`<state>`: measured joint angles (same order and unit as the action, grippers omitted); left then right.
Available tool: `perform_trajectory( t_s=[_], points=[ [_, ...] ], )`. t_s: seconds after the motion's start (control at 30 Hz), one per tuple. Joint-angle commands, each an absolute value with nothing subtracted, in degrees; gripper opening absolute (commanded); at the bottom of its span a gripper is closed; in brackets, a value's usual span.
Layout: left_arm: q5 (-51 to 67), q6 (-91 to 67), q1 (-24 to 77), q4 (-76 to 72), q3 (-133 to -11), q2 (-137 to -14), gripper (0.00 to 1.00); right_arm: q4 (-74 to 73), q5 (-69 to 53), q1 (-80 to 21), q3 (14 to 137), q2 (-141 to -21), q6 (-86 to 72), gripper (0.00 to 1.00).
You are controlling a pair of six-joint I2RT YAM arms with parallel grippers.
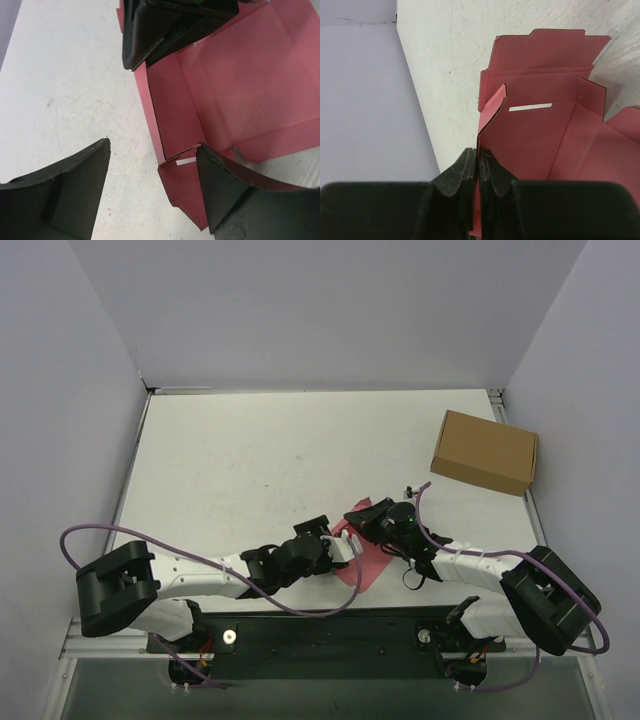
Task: Fold the paper box
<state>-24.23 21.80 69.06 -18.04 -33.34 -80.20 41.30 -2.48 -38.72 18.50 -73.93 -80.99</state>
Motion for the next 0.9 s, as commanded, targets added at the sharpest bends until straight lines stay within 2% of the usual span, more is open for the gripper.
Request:
perform_trajectory(
  t_s=[0.0,0.2,0.4,0.57,0.67,0.87],
  points=[
    [-24.5,17.0,70.0,-16.7,-34.4,-72.0,0.82,38.1,-0.9,-39.2,19.0,-71.4,-80.7,0.00],
    [-16.0,6.1,72.8,-8.0,-36.3,-64.7,0.81,34.5,-0.2,-39.1,19.9,-69.6,-80.2,0.00],
    [-11.0,-6.2,75.6,-0.2,-39.6,-69.6,0.70,34.1,-0.2,-38.8,19.9,-69.5,-80.3,0.00],
    [-13.5,-11.3,77.1,1.8,-37.2,-70.5,0.66,32.9,1.8,-38.8,19.8,-68.5,-80.9,0.00],
    [-19.7,-14.8,77.4,0.9,-33.3,-66.3,0.65,32.5,2.2,-38.8,20.1,-68.1,-80.9,0.00],
    [-18.4,-15.9,73.3,-0.5,-31.2,-52.8,0.70,30.2,2.4,-38.6,20.7,-66.9,-80.5,0.00]
  ],
)
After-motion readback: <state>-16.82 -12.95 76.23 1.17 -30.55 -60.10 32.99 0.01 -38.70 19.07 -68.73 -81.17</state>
